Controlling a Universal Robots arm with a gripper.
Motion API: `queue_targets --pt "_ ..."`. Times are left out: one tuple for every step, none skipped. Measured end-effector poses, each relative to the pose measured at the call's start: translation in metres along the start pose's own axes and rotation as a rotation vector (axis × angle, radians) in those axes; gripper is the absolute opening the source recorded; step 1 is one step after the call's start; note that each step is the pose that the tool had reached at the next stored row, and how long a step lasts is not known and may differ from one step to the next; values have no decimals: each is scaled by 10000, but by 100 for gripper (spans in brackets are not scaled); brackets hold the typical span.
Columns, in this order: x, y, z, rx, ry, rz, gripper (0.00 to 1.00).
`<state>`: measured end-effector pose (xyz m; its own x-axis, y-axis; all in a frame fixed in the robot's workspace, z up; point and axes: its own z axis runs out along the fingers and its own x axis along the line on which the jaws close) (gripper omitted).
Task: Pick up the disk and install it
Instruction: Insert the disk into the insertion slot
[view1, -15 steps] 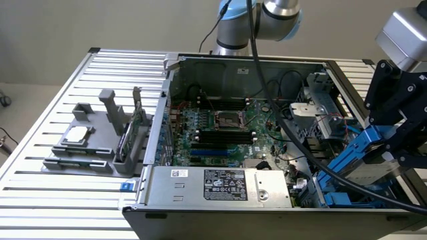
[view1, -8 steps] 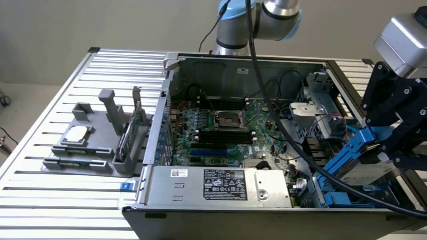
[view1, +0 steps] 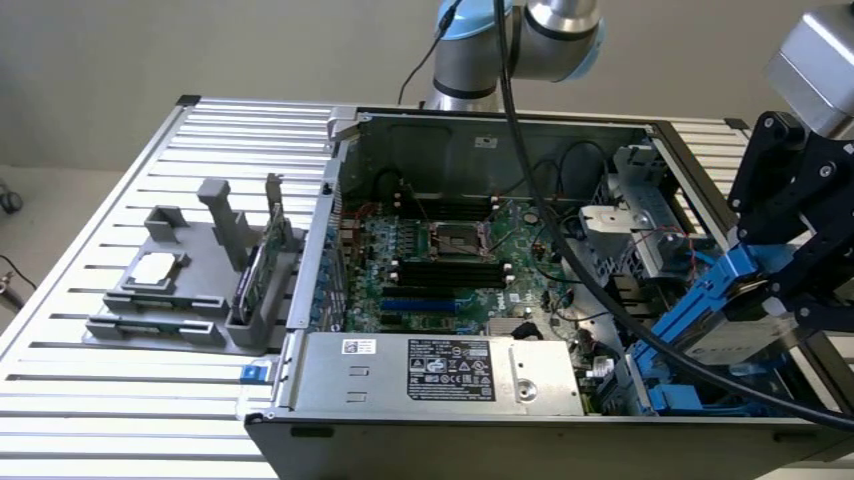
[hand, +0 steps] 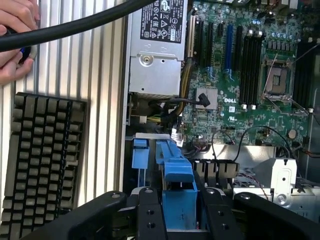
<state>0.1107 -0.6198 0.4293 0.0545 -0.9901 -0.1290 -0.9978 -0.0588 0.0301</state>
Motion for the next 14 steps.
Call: queue_targets --pt "0 -3 0 -27 -1 -8 33" --pt "0 -5 -1 -54 -2 -10 33" --pt "0 -7 -1 -83 -2 -11 33" --pt "0 -9 -2 -118 -4 -9 33" --pt "1 -12 -2 -168 -7 -4 33" --pt "2 -14 -2 -218 -10 3 33" --pt "3 -17 -2 -269 -13 9 33" --pt "4 -21 -2 -316 -17 15 33" --pt "4 -28 -3 -348 -21 19 33" --pt "4 -34 -6 -362 -22 22 33" --pt "3 -42 -11 -367 -22 23 33" --pt "4 -51 -14 -369 -22 23 33" --pt "5 -60 -15 -368 -23 21 33" --pt "5 -65 -15 -368 -25 19 33"
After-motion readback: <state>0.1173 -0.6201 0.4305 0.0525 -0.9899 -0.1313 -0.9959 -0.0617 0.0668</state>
